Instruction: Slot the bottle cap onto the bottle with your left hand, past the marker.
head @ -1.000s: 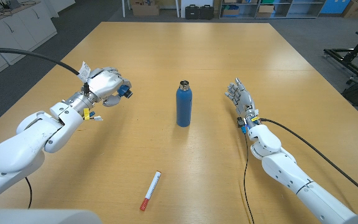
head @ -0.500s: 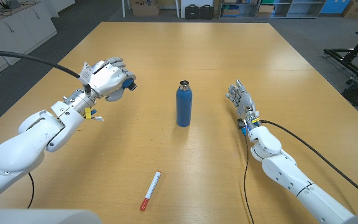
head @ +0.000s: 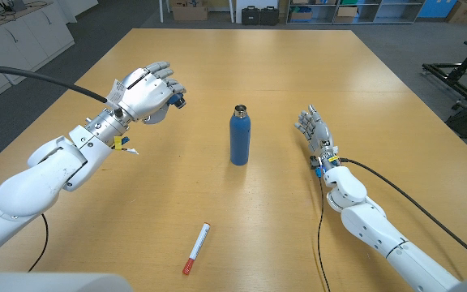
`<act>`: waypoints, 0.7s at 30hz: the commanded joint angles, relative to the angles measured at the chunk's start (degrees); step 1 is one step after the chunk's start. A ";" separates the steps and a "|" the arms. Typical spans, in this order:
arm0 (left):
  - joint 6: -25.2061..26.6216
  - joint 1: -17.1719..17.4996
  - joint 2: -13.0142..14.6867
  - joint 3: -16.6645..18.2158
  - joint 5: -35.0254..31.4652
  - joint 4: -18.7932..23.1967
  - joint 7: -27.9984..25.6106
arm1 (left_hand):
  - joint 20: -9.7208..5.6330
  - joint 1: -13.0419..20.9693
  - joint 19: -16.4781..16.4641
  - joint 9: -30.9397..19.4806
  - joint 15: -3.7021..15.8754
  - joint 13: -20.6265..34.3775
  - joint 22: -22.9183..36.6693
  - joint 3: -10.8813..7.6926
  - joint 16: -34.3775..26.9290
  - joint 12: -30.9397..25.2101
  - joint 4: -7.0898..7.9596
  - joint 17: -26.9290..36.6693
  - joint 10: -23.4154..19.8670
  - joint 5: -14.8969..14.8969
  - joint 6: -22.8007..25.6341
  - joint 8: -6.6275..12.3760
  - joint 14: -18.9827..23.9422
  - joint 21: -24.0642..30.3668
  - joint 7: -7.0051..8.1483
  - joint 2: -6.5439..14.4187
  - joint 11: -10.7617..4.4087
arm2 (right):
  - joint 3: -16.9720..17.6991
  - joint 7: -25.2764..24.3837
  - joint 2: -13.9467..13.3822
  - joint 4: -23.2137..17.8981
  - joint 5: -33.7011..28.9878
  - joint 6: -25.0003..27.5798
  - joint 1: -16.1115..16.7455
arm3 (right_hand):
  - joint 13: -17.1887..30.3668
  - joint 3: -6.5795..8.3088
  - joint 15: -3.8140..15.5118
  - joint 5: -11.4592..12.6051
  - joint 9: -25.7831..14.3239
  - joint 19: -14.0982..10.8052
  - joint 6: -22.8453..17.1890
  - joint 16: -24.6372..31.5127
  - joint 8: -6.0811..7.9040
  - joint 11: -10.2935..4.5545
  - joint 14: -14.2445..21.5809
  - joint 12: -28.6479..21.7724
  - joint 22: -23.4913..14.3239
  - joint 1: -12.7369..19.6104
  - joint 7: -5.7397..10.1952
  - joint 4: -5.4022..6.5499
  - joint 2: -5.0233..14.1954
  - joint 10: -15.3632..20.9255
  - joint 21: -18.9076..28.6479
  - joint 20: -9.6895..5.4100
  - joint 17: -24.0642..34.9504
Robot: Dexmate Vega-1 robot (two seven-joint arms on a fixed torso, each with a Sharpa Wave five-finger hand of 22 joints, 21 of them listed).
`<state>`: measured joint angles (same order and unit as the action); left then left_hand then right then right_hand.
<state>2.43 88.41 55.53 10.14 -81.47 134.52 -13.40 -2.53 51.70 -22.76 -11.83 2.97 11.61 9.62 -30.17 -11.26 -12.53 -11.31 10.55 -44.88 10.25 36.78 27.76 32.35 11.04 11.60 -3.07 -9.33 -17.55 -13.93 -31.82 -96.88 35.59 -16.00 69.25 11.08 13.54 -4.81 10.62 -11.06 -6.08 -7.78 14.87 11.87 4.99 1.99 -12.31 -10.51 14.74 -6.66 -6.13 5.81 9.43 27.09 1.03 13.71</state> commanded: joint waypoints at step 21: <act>-4.86 -16.08 6.81 -12.53 -0.36 1.69 0.98 | -4.63 0.86 -0.55 -0.34 9.77 0.25 0.16 -1.97 0.12 0.08 1.41 0.07 -4.31 -0.08 6.71 0.55 0.54 0.02 0.69 1.21 -3.51 | 0.49 0.88 0.16 -0.28 -0.40 -2.74 1.23 | 0.22 -0.20 -0.24 0.58 -0.24 -0.79 -0.46 0.21 -0.19 -0.12 0.28 -0.11 -0.18 -0.10 -0.23 -0.14 0.23 0.67 -0.15 -0.15 0.18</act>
<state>-0.69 77.16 59.98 1.93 -81.11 135.98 -12.50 -2.52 51.69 -22.76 -11.88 2.97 11.57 9.62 -30.17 -11.27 -12.46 -11.31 10.54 -44.87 10.03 36.79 27.76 32.34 11.04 11.60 -3.06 -9.33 -17.16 -13.42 -31.37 -96.39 35.63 -18.13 70.15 11.07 13.54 -4.81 10.62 -11.06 -6.39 -7.78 14.87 11.64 4.99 1.98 -12.31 -10.51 14.74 -6.66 -6.13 5.81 9.43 27.06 0.72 13.70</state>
